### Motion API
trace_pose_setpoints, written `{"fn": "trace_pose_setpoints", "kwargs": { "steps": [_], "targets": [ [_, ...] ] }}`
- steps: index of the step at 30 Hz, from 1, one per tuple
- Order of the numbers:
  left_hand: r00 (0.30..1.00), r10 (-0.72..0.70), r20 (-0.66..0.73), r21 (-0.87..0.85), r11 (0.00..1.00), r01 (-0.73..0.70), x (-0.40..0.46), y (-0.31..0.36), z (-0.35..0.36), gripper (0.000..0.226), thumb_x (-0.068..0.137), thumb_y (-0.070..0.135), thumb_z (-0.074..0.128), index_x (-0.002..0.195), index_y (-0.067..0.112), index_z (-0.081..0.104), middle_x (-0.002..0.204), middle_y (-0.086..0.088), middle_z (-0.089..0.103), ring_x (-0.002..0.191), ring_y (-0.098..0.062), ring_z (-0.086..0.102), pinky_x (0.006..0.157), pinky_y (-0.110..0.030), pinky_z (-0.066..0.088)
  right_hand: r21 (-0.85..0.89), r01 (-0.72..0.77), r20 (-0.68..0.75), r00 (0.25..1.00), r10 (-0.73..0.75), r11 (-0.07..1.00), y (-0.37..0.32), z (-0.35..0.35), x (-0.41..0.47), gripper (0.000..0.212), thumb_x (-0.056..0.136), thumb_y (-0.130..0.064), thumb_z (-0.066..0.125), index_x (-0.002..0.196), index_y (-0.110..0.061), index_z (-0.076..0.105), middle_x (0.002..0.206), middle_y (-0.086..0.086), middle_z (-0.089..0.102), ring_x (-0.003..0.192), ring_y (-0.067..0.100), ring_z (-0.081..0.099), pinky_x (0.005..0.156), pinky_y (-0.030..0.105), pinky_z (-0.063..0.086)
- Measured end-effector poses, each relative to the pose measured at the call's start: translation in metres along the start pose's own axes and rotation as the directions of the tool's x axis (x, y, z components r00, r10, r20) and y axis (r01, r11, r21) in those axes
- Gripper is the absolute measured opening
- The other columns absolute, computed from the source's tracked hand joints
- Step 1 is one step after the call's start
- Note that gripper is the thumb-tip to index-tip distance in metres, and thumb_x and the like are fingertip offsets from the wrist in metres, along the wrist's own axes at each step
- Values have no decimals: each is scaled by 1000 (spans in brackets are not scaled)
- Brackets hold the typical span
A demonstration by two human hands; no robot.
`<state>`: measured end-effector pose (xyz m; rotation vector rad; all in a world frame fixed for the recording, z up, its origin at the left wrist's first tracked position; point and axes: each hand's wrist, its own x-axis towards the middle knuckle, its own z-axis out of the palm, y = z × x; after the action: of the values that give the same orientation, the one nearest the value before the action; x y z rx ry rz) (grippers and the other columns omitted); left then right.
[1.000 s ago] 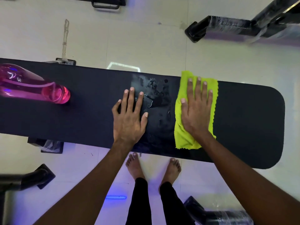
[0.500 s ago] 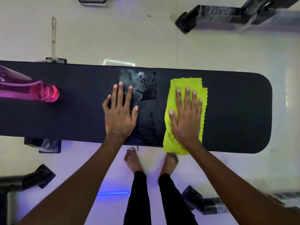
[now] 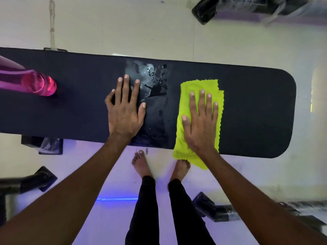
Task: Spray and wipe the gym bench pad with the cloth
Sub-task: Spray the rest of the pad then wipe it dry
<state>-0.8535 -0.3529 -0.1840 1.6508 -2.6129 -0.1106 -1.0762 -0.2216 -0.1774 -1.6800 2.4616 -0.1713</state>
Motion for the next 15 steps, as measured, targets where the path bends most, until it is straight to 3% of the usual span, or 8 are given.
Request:
{"fn": "trace_pose_setpoints", "kwargs": {
  "steps": [3, 5, 8, 10, 12, 13, 15],
  "targets": [
    [1000, -5, -3, 4, 1000, 5, 0, 1, 0, 64, 108, 47, 28, 167, 22, 18, 176, -12, 14, 163, -29, 16, 118, -51, 28, -21, -371, -50, 928, 369, 929, -22, 4, -37, 68, 109, -47, 22, 169, -15, 18, 178, 15, 9, 165, 39, 7, 132, 60, 11],
    [1000, -15, -4, -1, 1000, 15, 0, 2, -2, 64, 108, 47, 28, 167, 23, 18, 176, -12, 14, 163, -28, 16, 118, -51, 27, -33, -465, -27, 886, 464, 885, -53, 9, -47, 67, 107, -45, 28, 162, -6, 29, 176, 21, 10, 163, 46, 8, 129, 65, 14],
    [1000, -9, -14, -6, 1000, 8, -1, 1, -2, 63, 109, 46, 29, 167, 22, 19, 176, -12, 15, 163, -28, 16, 120, -51, 26, -22, -342, 25, 939, 342, 940, -67, 12, -27, 68, 107, -48, 28, 161, -8, 30, 175, 23, 11, 162, 50, 8, 129, 67, 12],
    [1000, -4, -24, -6, 1000, 4, 0, 1, -1, 63, 109, 46, 28, 167, 22, 20, 176, -12, 16, 163, -28, 16, 120, -50, 25, -51, -70, 44, 996, 72, 996, -43, 9, -11, 70, 108, -52, 23, 168, -16, 21, 177, 19, 10, 163, 46, 7, 131, 64, 7],
    [1000, -1, -26, -4, 1000, 1, -1, 1, -1, 63, 109, 46, 27, 167, 22, 20, 176, -12, 15, 163, -28, 15, 121, -50, 24, -48, 130, 46, 991, -127, 990, -6, 1, 3, 69, 108, -51, 24, 170, -22, 15, 178, 13, 10, 165, 38, 7, 132, 61, 9],
    [1000, -2, -24, -2, 1000, 2, -1, 2, -1, 63, 109, 46, 27, 167, 22, 19, 176, -12, 15, 163, -28, 15, 121, -50, 23, -33, 133, 45, 990, -131, 991, 9, -3, 3, 68, 109, -50, 26, 170, -22, 14, 178, 11, 9, 166, 34, 6, 132, 60, 10],
    [1000, -3, -19, -3, 1000, 3, 0, 2, -1, 64, 109, 46, 27, 167, 22, 19, 176, -12, 14, 163, -28, 15, 121, -50, 23, -13, -48, 11, 999, 48, 999, 20, -8, -8, 68, 109, -47, 26, 170, -20, 15, 178, 11, 10, 166, 32, 6, 132, 59, 12]
  ]
}}
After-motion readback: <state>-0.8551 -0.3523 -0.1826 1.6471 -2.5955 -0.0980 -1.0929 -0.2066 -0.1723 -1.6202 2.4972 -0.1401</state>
